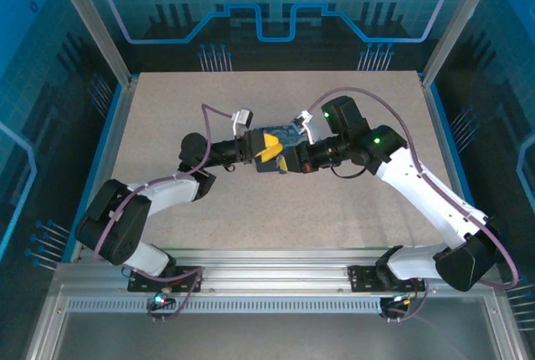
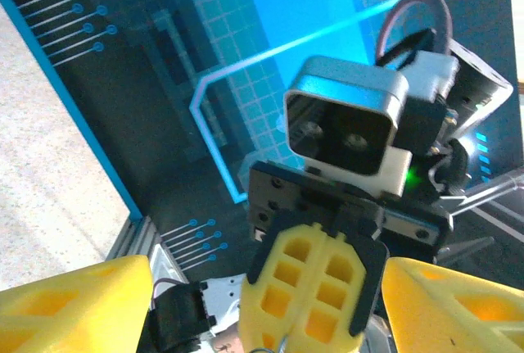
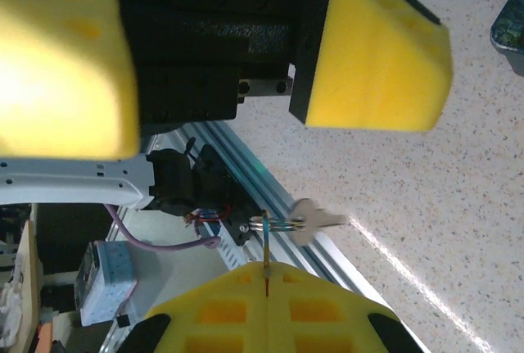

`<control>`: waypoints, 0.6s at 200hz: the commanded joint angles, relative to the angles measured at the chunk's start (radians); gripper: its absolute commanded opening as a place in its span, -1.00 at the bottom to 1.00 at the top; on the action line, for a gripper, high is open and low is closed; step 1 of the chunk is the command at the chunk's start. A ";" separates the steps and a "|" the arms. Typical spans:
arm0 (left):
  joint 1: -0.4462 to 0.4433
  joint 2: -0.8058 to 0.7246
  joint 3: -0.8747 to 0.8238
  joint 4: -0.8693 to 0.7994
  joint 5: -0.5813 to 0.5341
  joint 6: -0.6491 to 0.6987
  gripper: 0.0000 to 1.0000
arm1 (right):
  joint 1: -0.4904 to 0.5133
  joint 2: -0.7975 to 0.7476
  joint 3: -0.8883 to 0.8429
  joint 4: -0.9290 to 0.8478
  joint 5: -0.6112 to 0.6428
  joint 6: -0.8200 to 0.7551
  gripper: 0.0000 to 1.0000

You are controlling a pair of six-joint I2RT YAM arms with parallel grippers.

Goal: Unlock a padlock with a key

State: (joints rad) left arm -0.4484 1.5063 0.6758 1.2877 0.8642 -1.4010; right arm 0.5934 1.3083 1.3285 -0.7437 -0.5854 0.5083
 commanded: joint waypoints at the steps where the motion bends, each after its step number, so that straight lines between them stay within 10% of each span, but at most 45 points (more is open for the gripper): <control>1: -0.016 -0.017 0.001 0.110 0.035 -0.035 0.51 | -0.027 -0.010 0.023 0.043 -0.058 0.022 -1.00; 60: -0.063 -0.001 0.008 0.110 0.036 -0.022 0.47 | -0.047 0.011 0.043 0.083 -0.100 0.032 -1.00; 120: -0.060 -0.009 0.005 0.110 0.027 -0.026 -0.03 | -0.074 -0.016 0.016 0.087 -0.096 0.039 -1.00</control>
State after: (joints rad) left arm -0.5079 1.5063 0.6758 1.3529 0.8810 -1.4223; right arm 0.5365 1.3121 1.3384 -0.6712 -0.6567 0.5385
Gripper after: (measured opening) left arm 0.520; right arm 0.058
